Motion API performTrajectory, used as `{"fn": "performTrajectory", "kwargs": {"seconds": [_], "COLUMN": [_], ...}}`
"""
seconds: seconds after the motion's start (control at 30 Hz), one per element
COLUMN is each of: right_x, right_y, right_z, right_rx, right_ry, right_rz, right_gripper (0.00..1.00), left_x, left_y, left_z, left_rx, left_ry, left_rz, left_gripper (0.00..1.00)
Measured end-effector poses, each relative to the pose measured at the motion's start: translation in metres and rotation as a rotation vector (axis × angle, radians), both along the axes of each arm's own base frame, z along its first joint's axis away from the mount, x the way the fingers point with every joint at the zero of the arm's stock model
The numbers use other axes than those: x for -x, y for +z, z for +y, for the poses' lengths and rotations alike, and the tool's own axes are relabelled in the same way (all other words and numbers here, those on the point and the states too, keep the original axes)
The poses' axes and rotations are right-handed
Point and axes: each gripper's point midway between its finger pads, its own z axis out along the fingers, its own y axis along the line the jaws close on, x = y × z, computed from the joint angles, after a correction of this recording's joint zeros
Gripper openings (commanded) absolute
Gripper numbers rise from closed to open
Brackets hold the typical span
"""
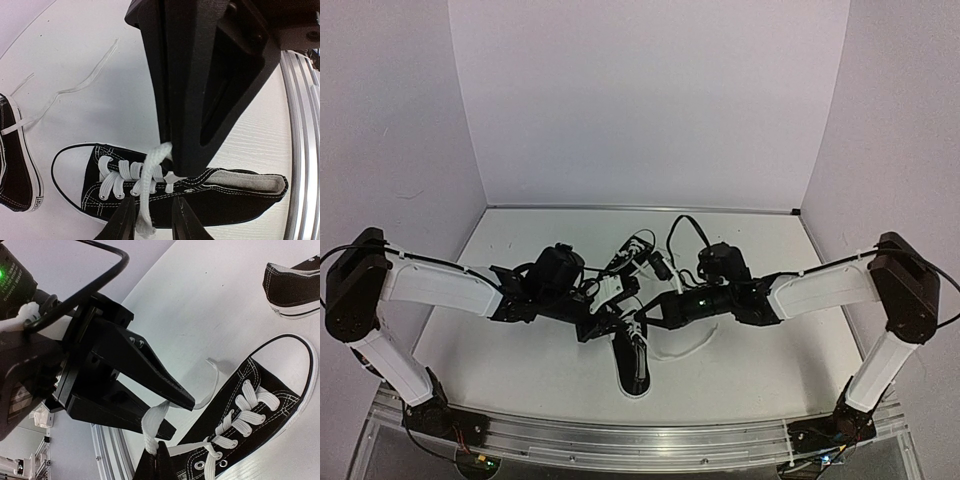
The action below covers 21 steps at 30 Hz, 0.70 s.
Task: Tie the shoes
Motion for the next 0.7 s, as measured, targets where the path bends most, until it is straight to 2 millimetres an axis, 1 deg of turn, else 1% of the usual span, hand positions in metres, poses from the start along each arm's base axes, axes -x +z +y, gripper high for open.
{"fn": "performTrajectory", "kwargs": {"seconds": [0.07, 0.2, 0.37, 0.53, 0.7], "right_x": [0.0, 0.001, -0.001, -0.004, -0.006], "right_y": [-0.002, -0.003, 0.0, -0.001, -0.003], "right_z": [-0.001, -0.002, -0.004, -0.005, -0.007], "right_rx": [0.004, 0.01, 0.013, 0.019, 0.028], "right_ry": [-0.001, -0.005, -0.022, -0.036, -0.049], "right_rz": [0.003, 0.004, -0.006, -0.01, -0.008], "right_gripper": [0.0, 0.0, 0.0, 0.0, 0.0], "left_x": [0.0, 0.0, -0.002, 0.001, 0.0], "left_y": [0.0, 0.004, 0.01, 0.009, 0.008], "left_z": [0.0, -0.003, -0.011, -0.013, -0.013], "left_rx": [0.002, 0.014, 0.028, 0.028, 0.033], "left_ry": [-0.001, -0.004, -0.017, -0.025, -0.013], "left_rz": [0.001, -0.001, -0.004, -0.004, -0.022], "left_gripper": [0.22, 0.27, 0.3, 0.33, 0.4]}}
